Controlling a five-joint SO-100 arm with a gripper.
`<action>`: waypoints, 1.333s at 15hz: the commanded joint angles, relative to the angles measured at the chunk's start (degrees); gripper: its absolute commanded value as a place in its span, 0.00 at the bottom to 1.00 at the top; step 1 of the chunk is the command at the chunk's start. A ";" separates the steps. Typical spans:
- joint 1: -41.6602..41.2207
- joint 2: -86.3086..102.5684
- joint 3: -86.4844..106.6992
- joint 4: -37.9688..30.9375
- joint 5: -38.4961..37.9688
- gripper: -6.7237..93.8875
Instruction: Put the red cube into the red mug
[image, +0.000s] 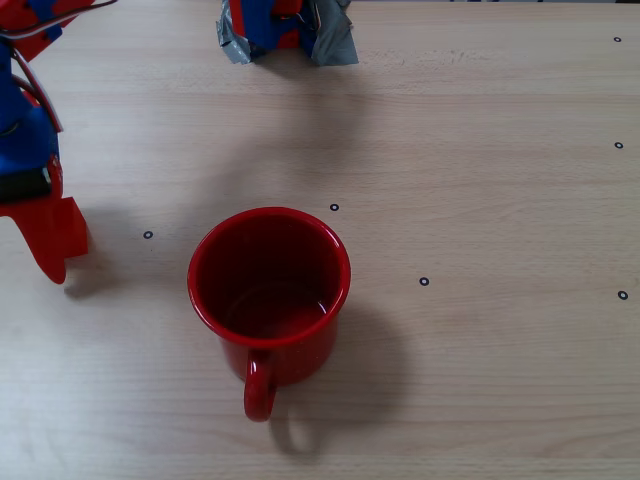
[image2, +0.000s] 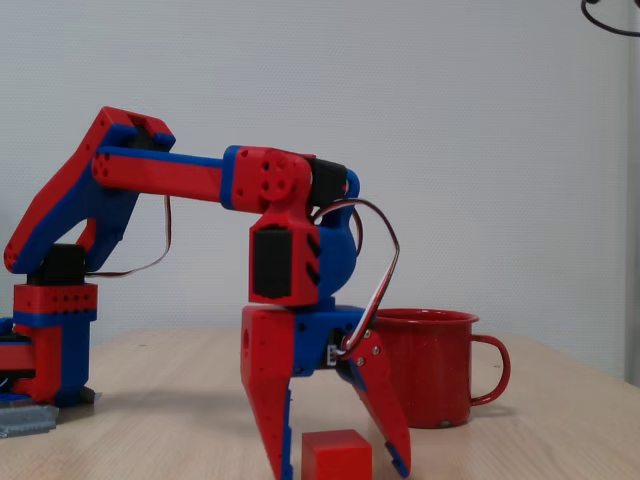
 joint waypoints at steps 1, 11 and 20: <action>-0.44 10.46 -0.70 0.53 1.41 0.36; -0.62 11.60 -0.62 -3.16 3.52 0.07; -2.46 23.03 -1.85 0.62 18.28 0.07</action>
